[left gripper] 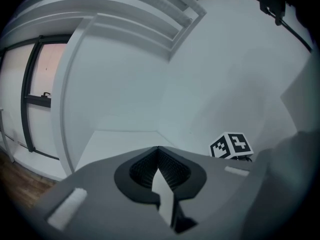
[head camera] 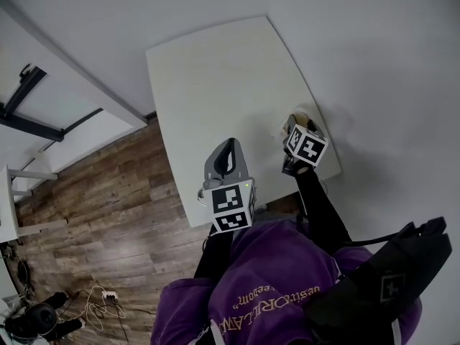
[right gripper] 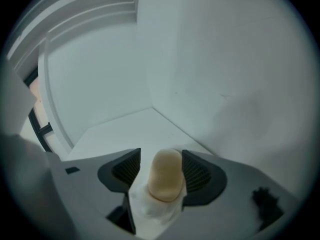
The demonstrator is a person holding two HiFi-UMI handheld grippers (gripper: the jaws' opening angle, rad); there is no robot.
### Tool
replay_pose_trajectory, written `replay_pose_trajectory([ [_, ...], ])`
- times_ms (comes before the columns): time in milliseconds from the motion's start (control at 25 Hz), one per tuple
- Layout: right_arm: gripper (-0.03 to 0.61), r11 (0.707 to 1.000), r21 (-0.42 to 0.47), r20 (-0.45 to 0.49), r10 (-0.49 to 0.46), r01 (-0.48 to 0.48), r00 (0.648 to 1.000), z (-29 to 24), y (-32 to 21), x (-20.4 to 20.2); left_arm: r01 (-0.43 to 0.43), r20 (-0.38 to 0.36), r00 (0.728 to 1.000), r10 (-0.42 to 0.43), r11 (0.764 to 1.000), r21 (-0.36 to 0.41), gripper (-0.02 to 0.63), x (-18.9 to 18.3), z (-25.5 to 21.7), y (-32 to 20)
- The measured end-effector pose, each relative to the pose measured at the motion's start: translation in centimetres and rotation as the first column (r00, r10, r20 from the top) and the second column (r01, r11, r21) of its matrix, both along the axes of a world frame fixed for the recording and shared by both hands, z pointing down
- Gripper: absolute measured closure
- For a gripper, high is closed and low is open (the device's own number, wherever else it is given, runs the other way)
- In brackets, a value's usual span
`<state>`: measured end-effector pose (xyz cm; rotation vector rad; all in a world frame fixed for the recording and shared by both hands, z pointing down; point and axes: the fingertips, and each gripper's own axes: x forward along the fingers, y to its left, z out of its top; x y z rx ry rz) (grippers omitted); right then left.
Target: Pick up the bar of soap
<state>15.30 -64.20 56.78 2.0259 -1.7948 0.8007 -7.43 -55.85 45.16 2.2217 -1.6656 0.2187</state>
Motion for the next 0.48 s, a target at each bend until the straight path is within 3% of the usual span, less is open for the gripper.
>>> replay_pose_trajectory([
  [160,0.322,0.998,-0.045,-0.048,0.043,-0.045,0.998,1.3,-0.1,0.8,0.002,0.08,0.997,-0.007,0.998,0.066,0.611,-1.0,-0.9,-0.7],
  [360,0.319,0.99,-0.131,-0.084,0.044,-0.055,0.996,3.6,-0.4,0.4,-0.004,0.055,0.998,0.001,0.999,0.053,0.609,-1.2,-0.4,-2.0],
  [480,0.319,0.986,-0.16,-0.152,0.027,-0.052,0.988,4.0,-0.3,0.2,-0.015,0.053,0.999,0.012,0.999,0.046,0.609,-1.2,-0.5,-2.6],
])
